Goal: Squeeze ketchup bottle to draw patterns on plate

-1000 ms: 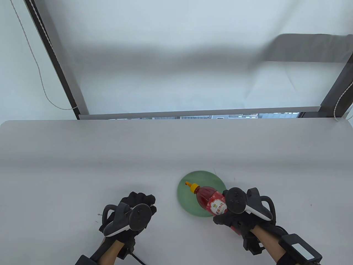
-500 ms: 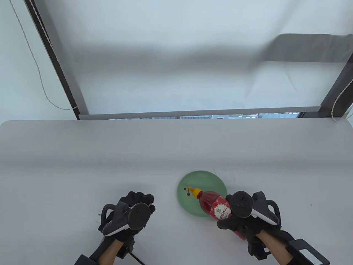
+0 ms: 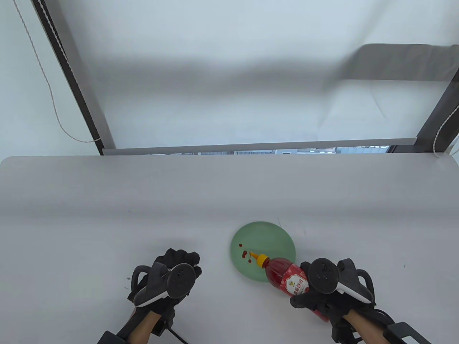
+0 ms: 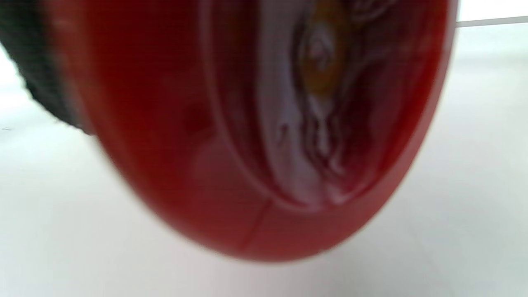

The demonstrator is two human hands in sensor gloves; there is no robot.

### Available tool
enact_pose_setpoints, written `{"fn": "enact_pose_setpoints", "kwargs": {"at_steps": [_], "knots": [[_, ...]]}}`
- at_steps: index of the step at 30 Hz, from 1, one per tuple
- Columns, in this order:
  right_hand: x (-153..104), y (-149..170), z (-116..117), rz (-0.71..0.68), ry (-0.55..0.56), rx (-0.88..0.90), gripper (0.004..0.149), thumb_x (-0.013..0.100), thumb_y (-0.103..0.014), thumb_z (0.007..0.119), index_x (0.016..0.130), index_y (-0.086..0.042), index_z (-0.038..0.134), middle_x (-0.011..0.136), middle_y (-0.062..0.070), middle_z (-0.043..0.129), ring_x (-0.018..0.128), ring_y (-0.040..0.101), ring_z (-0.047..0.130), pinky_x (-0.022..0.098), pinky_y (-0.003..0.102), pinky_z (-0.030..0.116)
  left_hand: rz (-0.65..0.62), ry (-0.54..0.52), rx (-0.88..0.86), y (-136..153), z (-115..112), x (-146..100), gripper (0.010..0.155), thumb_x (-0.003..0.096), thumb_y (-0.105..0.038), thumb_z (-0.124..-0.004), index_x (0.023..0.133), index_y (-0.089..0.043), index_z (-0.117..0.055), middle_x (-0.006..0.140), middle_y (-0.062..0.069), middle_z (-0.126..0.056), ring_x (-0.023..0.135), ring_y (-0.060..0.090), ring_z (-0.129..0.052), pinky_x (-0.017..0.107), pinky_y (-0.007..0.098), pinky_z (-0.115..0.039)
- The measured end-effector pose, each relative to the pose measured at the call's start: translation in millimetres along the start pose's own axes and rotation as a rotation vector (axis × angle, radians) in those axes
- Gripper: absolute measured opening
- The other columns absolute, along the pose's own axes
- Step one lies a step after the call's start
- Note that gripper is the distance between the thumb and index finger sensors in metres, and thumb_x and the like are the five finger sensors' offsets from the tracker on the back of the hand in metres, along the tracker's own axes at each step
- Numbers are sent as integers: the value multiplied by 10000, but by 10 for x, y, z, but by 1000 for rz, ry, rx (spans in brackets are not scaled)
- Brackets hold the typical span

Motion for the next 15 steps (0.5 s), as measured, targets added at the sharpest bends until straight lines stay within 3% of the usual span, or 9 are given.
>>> {"fn": "enact_pose_setpoints", "kwargs": {"at_steps": [15], "knots": [[227,175,-78,76,41,4,961,484,-652,1000,1167,-90,625,1007,255,849,803,422,930,629,589,808,16,3,-13,40,-3,7,489,601,-389,-664,1030,-159,-622,961,94,-789,898,390,-739,664,622,-636]]}}
Point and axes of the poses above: the tracker on the back of each hand, its own y axis roughly to the little-finger side, its own x axis roughly from the wrist to the fingertips, z = x × y, the point moved 1 cm from there along x, roughly from the wrist to the fingertips
